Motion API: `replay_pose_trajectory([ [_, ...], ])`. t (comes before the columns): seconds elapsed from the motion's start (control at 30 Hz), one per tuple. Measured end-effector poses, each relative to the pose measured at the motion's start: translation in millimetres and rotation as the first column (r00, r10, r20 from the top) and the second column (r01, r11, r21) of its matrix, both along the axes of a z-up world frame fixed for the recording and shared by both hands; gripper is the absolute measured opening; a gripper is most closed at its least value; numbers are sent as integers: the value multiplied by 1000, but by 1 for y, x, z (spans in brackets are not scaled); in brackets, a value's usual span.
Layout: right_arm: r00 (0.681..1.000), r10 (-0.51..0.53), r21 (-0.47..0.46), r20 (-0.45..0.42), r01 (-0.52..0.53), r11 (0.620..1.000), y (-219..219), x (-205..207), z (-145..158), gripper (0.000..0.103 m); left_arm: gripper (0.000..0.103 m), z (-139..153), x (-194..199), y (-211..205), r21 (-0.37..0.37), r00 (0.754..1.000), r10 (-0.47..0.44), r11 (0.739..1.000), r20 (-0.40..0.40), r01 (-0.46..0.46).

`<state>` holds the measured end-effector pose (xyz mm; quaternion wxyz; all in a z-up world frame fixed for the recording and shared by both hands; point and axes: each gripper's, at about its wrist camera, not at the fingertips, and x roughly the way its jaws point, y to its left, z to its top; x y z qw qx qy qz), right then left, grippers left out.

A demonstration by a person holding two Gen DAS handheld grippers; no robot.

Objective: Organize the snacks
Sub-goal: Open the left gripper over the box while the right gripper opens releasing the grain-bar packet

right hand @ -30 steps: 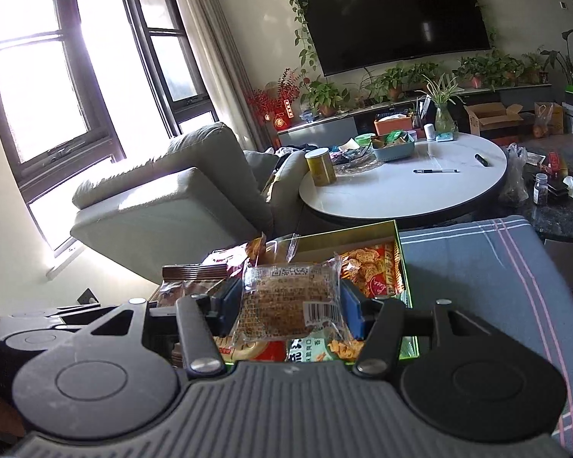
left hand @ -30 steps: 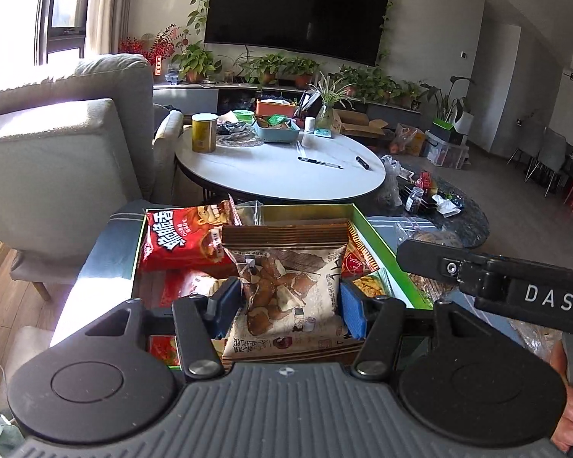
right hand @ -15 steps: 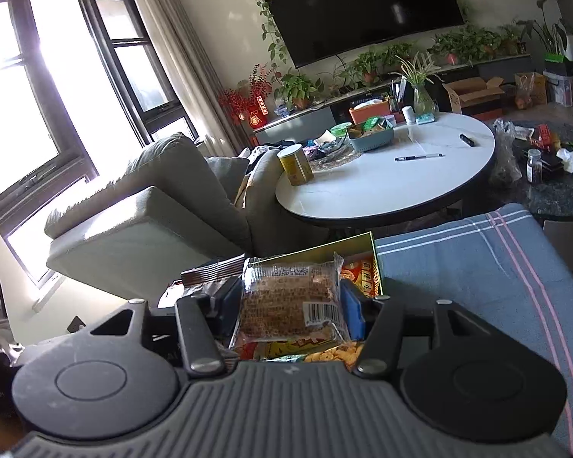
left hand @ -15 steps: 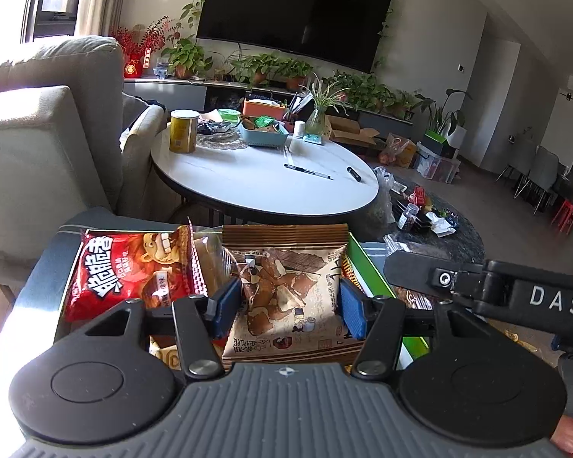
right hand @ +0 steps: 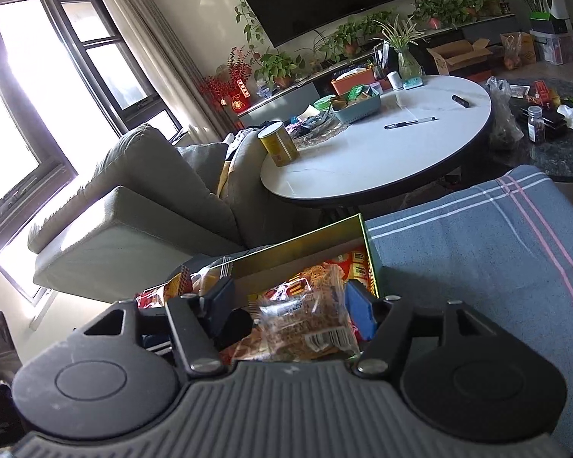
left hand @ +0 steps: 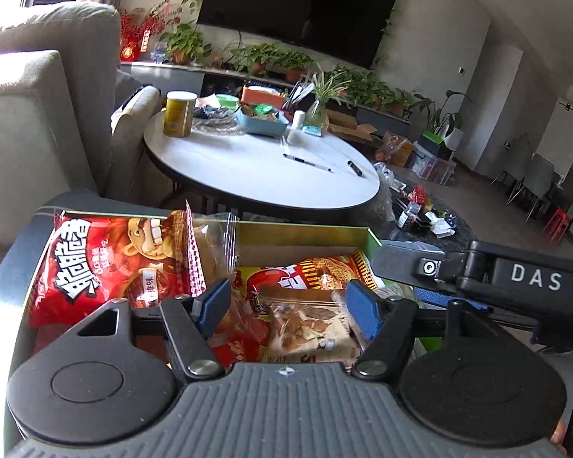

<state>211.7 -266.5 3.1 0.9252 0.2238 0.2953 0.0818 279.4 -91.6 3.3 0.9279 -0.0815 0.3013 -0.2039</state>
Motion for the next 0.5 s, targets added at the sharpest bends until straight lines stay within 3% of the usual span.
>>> replay_pose_trajectory([
  [0.5,1000,9,-28,21,-9,1000,-3,-42,17,75,67,22,-64,24,-8,999,4,1000,42,-4],
])
